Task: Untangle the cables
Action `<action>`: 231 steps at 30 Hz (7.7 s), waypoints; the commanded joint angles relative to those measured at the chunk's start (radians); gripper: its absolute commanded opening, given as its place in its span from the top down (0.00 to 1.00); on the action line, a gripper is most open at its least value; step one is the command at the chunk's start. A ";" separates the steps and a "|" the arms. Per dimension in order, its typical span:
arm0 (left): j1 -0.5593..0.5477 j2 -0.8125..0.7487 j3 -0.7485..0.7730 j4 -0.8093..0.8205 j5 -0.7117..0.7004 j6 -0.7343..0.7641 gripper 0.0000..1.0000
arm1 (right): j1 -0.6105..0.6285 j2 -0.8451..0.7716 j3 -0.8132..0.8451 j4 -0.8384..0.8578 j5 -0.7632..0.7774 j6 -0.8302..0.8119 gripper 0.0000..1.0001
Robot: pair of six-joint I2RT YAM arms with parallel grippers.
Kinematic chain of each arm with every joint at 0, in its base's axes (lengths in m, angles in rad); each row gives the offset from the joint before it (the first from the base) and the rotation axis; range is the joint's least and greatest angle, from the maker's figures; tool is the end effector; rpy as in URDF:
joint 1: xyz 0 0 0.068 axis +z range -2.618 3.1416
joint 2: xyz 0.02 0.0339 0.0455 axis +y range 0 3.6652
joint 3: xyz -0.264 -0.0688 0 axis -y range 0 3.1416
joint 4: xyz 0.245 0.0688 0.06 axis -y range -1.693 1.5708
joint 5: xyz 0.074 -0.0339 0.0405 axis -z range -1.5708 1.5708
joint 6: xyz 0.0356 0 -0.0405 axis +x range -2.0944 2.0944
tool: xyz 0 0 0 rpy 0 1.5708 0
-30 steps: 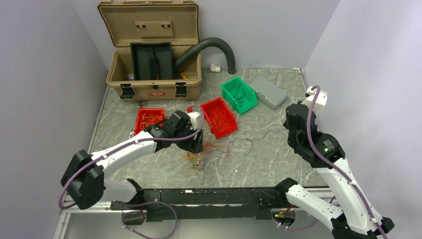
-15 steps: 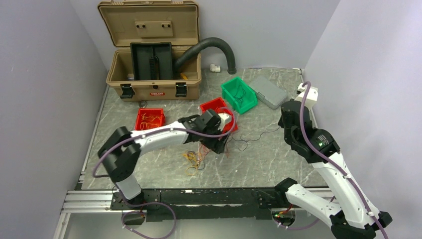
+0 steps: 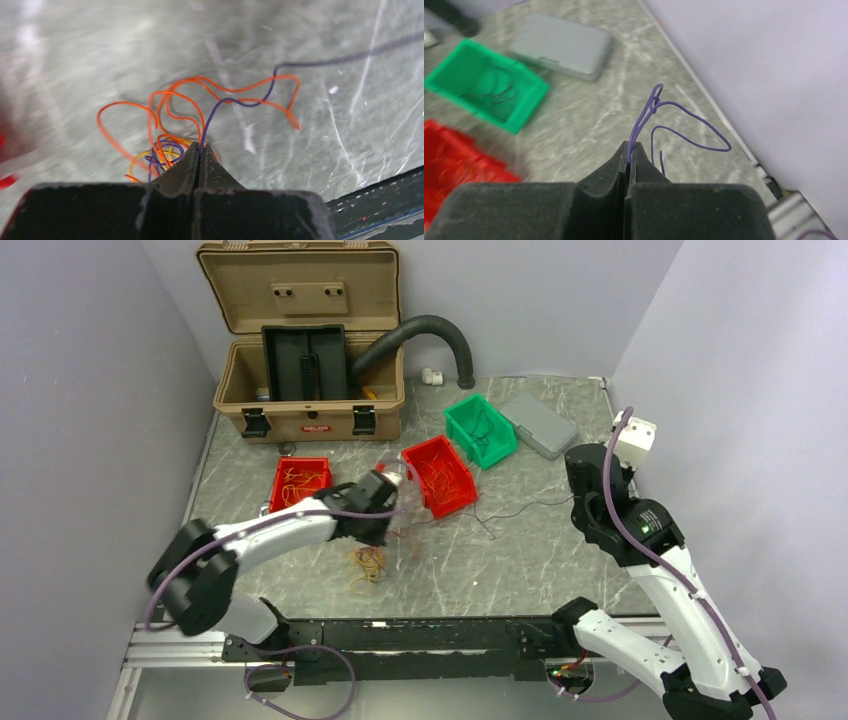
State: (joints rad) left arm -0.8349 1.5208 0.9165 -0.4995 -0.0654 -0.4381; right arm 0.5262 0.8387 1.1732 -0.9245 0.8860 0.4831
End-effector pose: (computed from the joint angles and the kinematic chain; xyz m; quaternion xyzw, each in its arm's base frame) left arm 0.1976 -0.2147 0.1895 0.1842 0.9548 -0.1119 0.2049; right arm 0.1310 0.0442 0.3933 0.1847 0.8012 -0.1253 0.5553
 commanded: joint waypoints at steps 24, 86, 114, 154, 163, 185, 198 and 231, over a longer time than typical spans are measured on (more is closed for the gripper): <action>0.212 -0.384 -0.189 0.026 0.056 -0.087 1.00 | -0.098 0.084 -0.074 0.315 -0.290 -0.110 1.00; 0.097 -0.323 -0.093 -0.042 -0.013 -0.069 1.00 | -0.112 0.865 0.619 0.584 -0.420 -0.308 1.00; 0.088 -0.310 -0.070 -0.051 0.004 -0.078 1.00 | -0.135 0.824 0.480 0.658 -0.244 -0.403 1.00; 0.077 -0.299 -0.080 -0.054 -0.008 -0.076 1.00 | -0.173 1.253 0.559 0.578 -0.778 -0.304 1.00; 0.076 -0.293 -0.078 -0.048 -0.003 -0.076 1.00 | -0.235 1.369 0.684 0.454 -0.822 -0.321 1.00; 0.041 -0.342 -0.059 -0.032 0.037 -0.066 1.00 | -0.225 0.813 0.316 0.537 -0.967 -0.325 0.05; -0.156 -0.312 0.035 0.066 0.068 0.049 1.00 | -0.218 0.389 -0.094 0.648 -1.070 -0.230 0.01; 0.086 -0.209 -0.032 -0.032 0.225 -0.032 0.43 | 0.328 0.459 -0.434 0.704 -0.937 -0.016 0.56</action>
State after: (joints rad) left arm -0.7467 1.2732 0.8696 -0.5625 0.1265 -0.4786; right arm 0.8257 1.2640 0.7429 -0.2813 -0.0772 0.4255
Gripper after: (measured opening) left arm 0.588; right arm 0.490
